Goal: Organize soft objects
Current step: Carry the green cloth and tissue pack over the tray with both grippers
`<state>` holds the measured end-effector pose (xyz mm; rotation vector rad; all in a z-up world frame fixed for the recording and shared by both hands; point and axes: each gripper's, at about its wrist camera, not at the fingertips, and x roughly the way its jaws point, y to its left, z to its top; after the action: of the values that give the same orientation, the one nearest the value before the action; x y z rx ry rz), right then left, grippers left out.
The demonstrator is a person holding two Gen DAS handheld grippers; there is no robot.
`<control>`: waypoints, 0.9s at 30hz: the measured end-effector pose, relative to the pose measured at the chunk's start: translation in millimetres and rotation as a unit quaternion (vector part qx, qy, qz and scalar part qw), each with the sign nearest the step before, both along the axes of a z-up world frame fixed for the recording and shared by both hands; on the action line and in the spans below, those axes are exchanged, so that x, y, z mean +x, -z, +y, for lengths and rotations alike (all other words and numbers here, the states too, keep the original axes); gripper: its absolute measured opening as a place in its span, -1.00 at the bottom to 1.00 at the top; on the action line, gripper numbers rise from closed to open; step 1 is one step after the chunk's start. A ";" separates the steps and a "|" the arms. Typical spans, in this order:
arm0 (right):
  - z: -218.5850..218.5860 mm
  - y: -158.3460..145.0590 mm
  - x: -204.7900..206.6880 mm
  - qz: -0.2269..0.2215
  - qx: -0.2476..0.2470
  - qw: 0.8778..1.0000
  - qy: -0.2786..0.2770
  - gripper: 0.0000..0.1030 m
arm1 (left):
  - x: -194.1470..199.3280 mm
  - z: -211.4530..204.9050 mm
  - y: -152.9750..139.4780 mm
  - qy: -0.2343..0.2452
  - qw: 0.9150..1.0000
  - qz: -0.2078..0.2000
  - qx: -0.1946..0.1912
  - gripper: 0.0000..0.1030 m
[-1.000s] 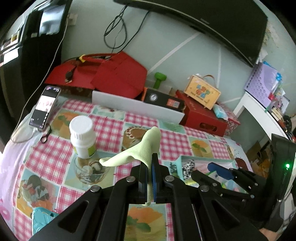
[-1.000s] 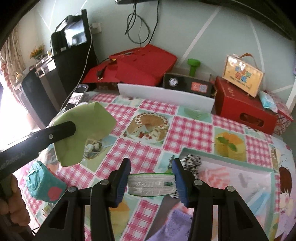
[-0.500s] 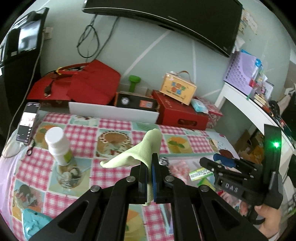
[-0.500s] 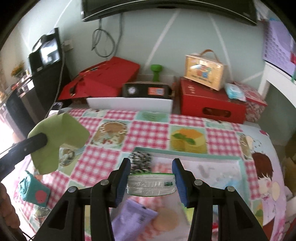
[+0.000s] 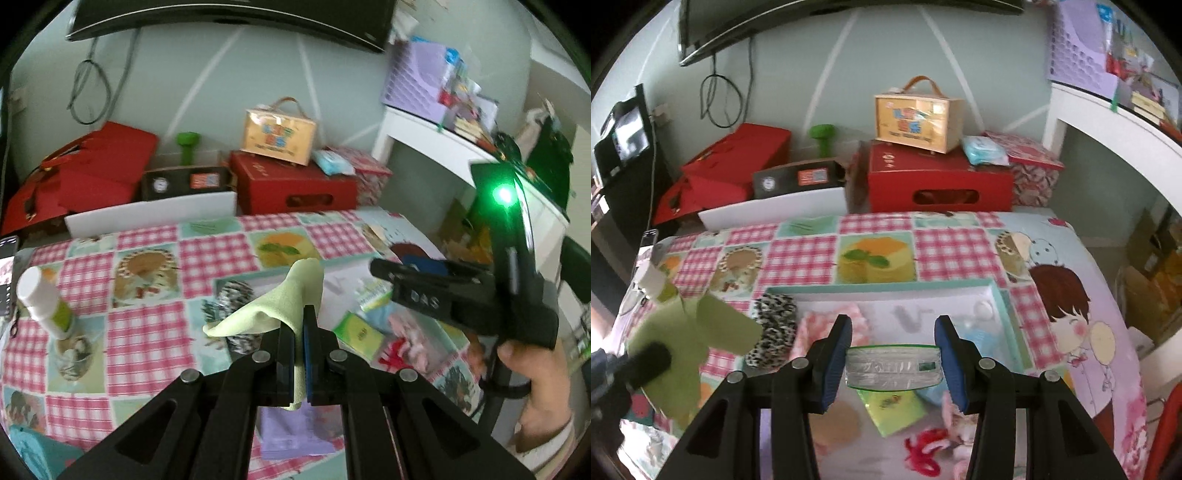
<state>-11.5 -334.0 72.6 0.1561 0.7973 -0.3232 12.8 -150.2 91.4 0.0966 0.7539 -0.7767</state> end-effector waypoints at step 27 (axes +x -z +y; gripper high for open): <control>-7.2 38.2 17.8 0.073 0.015 0.997 0.008 0.29 | 4.2 -34.0 45.8 0.008 0.995 0.085 0.044 -0.14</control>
<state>6.3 -341.2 34.3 0.1683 0.9468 -0.3415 17.0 -184.2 45.6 0.1161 0.9501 -0.7738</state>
